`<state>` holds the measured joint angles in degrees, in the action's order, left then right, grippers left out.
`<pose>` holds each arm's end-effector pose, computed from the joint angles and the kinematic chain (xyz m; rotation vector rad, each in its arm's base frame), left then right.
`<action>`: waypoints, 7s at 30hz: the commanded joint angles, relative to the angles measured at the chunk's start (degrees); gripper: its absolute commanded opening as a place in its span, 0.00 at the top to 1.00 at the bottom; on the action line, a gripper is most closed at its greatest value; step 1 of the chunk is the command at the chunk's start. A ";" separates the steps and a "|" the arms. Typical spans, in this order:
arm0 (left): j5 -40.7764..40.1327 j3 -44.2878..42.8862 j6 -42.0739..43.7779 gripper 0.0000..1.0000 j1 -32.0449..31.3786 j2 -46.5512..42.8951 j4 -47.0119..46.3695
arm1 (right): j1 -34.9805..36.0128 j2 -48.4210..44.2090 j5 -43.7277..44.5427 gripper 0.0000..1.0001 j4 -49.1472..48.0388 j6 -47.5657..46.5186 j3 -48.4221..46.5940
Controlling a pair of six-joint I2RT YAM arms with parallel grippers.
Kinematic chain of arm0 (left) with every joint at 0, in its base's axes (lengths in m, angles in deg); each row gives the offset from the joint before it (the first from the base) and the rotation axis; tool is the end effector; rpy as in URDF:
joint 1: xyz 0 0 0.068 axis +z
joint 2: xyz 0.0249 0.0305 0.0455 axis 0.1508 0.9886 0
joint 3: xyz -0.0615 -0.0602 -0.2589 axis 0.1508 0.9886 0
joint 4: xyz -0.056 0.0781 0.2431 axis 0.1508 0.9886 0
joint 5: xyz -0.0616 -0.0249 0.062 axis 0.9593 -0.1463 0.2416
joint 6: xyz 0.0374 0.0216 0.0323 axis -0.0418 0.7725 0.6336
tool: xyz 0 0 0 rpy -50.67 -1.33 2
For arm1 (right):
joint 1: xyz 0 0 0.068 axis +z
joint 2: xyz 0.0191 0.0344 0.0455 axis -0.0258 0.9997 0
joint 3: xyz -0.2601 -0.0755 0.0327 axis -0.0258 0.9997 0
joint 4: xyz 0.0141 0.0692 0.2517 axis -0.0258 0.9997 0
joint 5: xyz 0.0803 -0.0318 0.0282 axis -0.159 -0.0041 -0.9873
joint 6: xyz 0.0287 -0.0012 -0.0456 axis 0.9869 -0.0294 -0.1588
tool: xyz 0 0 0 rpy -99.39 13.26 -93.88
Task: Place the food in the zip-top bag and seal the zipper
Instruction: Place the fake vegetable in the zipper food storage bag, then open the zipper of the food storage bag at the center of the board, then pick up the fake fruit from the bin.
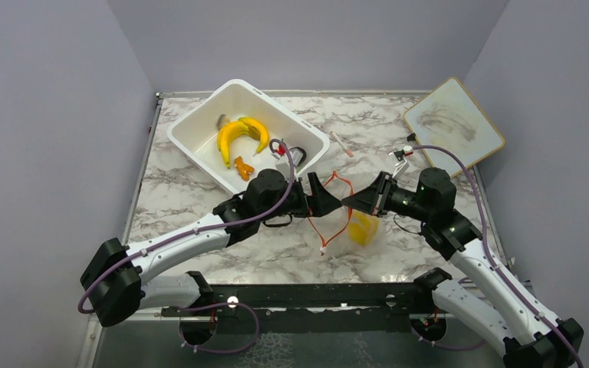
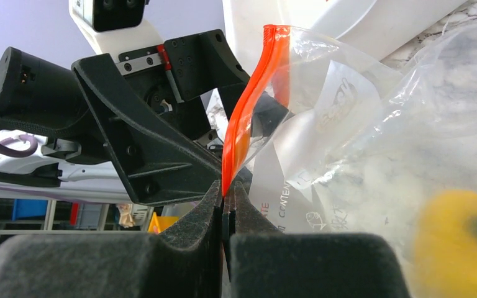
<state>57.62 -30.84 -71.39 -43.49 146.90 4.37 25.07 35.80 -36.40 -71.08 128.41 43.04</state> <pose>0.1643 -0.2200 0.2812 0.0651 2.1146 -1.3619 0.1486 0.0962 0.2962 0.0154 2.0986 1.4375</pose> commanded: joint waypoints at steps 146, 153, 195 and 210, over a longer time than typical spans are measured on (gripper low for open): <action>-11.94 -44.01 43.76 0.56 34.41 55.09 15.60 | 0.26 0.73 21.77 0.99 29.14 -14.88 -17.35; -11.13 -44.35 43.80 0.63 34.43 54.95 16.27 | 0.26 1.28 21.80 0.99 28.49 -15.10 -18.05; 5.52 -28.41 31.05 1.00 34.19 22.35 19.93 | 0.26 0.70 18.81 0.99 26.00 -11.60 -13.64; 24.75 -18.93 23.83 1.00 33.18 3.66 17.70 | 0.26 1.75 16.42 0.99 22.40 -7.69 -11.69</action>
<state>73.59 -51.80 -44.07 -9.83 153.98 23.69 25.51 37.75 -17.67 -45.40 118.75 30.18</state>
